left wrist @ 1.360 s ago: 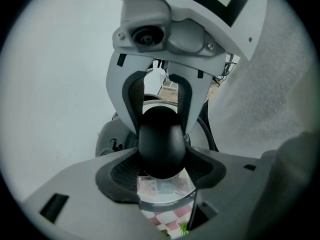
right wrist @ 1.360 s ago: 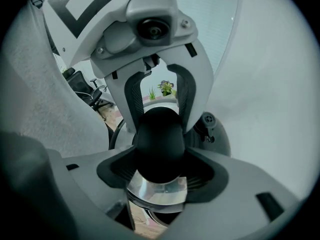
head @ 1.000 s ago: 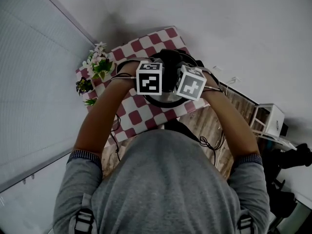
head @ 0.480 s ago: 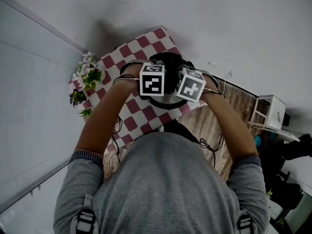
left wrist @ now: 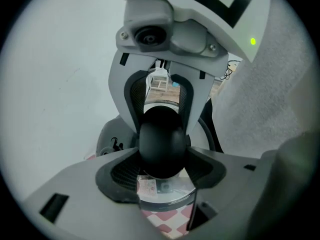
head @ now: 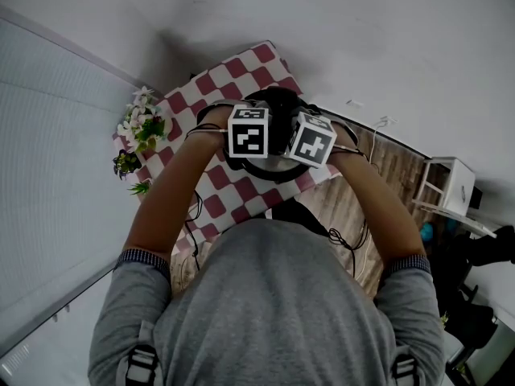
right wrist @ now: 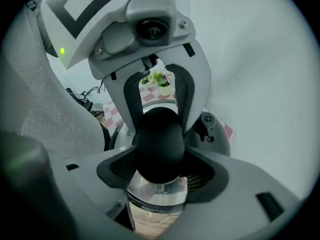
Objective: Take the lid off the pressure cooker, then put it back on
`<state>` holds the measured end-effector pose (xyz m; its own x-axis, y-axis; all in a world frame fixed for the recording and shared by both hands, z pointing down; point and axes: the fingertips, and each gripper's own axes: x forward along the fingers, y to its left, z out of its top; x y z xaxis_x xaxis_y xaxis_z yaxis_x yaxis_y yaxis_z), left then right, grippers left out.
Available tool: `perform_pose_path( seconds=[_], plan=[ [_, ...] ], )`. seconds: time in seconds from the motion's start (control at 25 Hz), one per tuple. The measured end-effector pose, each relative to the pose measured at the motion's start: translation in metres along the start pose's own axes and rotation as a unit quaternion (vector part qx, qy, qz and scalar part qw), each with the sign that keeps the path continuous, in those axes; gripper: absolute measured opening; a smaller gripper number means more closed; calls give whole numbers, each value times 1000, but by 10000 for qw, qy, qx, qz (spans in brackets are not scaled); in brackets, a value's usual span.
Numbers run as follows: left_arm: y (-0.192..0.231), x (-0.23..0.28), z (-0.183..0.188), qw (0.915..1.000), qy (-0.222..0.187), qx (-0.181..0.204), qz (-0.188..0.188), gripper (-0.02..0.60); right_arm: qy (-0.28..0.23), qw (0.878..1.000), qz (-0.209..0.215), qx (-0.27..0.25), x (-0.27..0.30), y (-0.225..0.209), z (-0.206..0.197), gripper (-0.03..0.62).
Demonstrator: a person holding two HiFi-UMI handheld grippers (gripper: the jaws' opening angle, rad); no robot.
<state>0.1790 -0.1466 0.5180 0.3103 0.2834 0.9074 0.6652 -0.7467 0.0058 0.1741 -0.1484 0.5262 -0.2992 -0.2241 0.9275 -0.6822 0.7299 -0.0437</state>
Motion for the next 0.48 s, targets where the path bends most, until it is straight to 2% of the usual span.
perform_pose_path(
  seconds=[0.16,0.32,0.48],
  plan=[
    [0,6,-5,9999,54,-87,-65,301,133,9998,48,-101,7,-1,-1,293],
    [0,7,-7,9993,-177,-299,-129,301,117,9996,162,-190,9,-1,0,293],
    [1,7,-6,9989,-195,-386,-160,301,160,9991,234,-302,9,-1,1,294]
  ],
)
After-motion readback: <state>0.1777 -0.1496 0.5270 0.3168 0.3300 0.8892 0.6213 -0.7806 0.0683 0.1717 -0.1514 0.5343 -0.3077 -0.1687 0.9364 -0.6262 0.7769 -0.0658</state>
